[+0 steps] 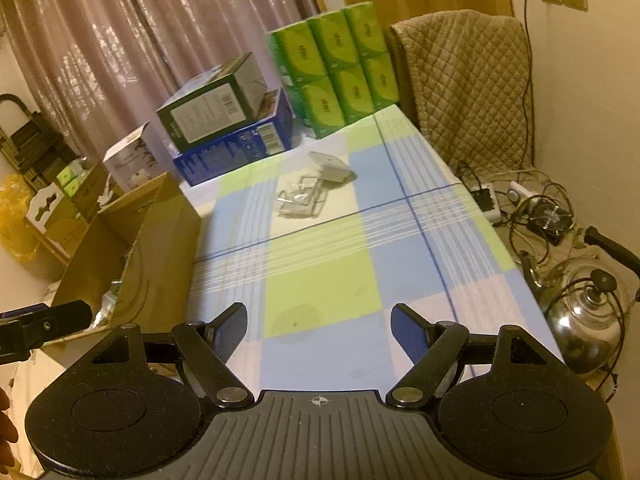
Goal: Organize objects
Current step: 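Move both tools away from the box toward the bagged wire rack and night light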
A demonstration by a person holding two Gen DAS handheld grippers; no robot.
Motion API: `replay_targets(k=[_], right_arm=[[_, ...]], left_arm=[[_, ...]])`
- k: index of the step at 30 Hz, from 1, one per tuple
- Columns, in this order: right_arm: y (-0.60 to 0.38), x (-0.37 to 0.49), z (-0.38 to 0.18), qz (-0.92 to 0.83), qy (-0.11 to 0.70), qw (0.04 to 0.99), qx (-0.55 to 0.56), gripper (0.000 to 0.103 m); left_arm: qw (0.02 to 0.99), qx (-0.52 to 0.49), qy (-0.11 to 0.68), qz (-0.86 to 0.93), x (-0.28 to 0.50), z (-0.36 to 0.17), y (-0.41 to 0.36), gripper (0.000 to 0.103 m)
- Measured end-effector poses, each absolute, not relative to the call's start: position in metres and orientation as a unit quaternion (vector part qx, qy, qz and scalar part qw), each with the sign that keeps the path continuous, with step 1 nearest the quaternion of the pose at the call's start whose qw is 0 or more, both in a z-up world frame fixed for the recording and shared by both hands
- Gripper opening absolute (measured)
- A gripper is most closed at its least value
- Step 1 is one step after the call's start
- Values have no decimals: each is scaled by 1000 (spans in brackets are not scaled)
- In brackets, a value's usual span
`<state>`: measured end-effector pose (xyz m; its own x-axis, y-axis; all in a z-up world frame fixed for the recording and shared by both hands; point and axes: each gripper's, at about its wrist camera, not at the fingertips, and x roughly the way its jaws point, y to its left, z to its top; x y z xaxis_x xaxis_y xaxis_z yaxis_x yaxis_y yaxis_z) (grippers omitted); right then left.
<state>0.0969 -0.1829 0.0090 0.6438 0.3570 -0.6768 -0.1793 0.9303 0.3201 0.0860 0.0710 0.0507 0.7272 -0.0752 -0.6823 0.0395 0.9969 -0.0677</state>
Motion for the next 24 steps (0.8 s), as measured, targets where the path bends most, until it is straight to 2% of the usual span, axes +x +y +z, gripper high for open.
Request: replay_targets(k=[12,24], right_arm=[[-202,135,-1,128,384,909,95,76],[-205,215,-26,139,365,920,44,76]], left_arm=[[934,-15,352,-52,126,33,41,102],[921,-6,386,-48,218,-18,18,102]])
